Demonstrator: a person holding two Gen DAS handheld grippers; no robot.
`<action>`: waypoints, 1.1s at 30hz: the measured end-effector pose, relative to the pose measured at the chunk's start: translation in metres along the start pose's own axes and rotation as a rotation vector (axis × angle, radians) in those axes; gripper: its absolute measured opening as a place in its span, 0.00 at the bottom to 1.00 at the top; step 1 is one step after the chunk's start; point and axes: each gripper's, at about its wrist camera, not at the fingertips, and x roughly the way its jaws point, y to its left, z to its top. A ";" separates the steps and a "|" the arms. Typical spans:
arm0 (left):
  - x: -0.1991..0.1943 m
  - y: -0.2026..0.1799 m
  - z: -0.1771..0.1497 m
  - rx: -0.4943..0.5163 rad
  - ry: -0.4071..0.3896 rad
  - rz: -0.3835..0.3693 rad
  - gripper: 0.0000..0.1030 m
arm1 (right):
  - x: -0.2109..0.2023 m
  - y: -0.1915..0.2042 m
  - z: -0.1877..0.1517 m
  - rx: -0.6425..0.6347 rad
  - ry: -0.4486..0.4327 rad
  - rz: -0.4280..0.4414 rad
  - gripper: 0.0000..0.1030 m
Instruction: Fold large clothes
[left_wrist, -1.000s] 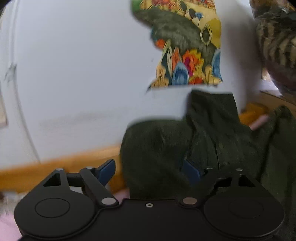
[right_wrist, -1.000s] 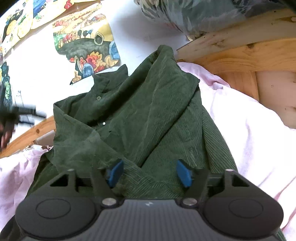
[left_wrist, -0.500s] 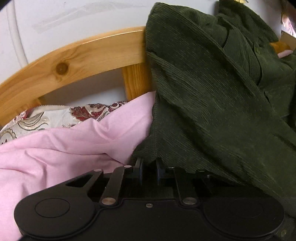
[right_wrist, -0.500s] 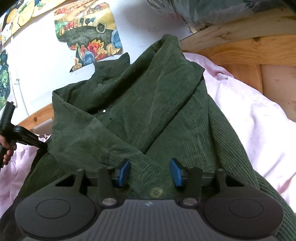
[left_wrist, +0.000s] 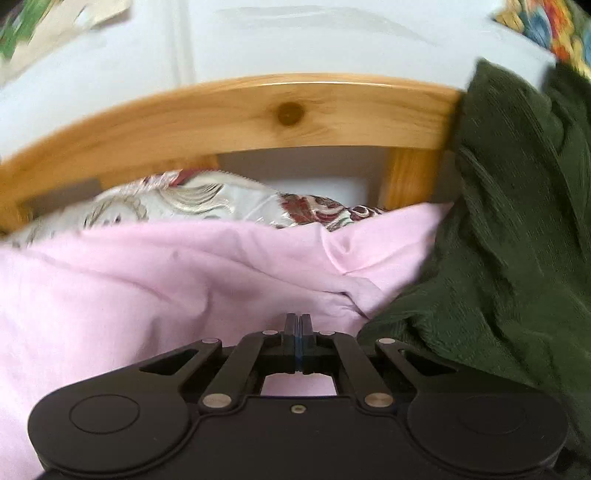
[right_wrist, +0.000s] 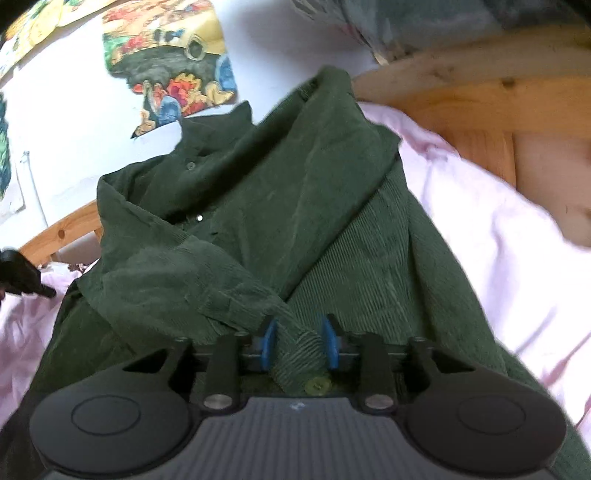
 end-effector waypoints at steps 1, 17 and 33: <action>-0.004 0.002 -0.001 -0.017 -0.008 -0.035 0.00 | -0.004 0.002 0.000 -0.003 -0.019 0.000 0.68; -0.082 -0.166 0.105 0.165 -0.291 -0.327 0.93 | -0.012 -0.022 0.000 0.073 -0.161 -0.039 1.00; -0.034 -0.283 0.149 0.020 -0.403 -0.236 0.03 | -0.008 -0.025 -0.006 0.059 -0.135 -0.022 1.00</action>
